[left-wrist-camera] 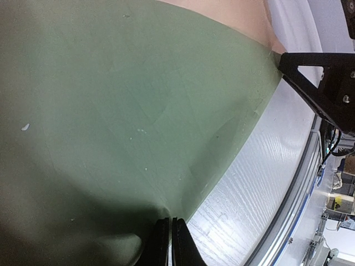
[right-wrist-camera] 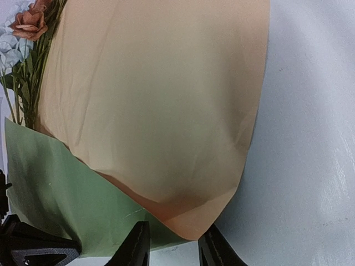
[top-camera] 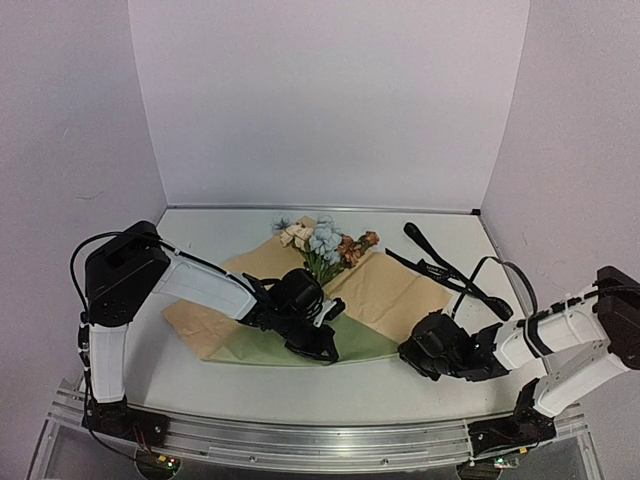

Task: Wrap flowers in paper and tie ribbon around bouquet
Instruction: Pick up the one-fourth-folded wrapping paper from the center of the board.

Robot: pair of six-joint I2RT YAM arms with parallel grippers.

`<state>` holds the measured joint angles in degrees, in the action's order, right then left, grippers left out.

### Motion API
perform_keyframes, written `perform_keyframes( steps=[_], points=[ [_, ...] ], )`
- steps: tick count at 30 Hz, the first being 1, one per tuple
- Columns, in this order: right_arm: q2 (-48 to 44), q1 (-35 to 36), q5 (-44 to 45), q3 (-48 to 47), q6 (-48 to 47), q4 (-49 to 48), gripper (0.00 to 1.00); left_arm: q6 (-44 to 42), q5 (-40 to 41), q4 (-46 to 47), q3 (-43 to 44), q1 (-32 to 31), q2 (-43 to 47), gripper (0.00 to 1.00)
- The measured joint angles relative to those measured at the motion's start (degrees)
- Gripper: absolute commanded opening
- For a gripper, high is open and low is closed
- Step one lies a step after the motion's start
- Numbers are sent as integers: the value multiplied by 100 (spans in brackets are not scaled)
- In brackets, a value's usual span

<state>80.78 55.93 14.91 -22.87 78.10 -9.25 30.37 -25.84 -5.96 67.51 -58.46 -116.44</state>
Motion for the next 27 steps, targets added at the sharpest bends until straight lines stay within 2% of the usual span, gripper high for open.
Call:
perform_keyframes(
  steps=[8,27],
  points=[
    [23,-3,30,0,-180,-13,0,2,0,2,0,0,0,6],
    [-873,133,126,-511,-1354,890,0,-110,162,-169,209,-148,-22,3]
  ],
)
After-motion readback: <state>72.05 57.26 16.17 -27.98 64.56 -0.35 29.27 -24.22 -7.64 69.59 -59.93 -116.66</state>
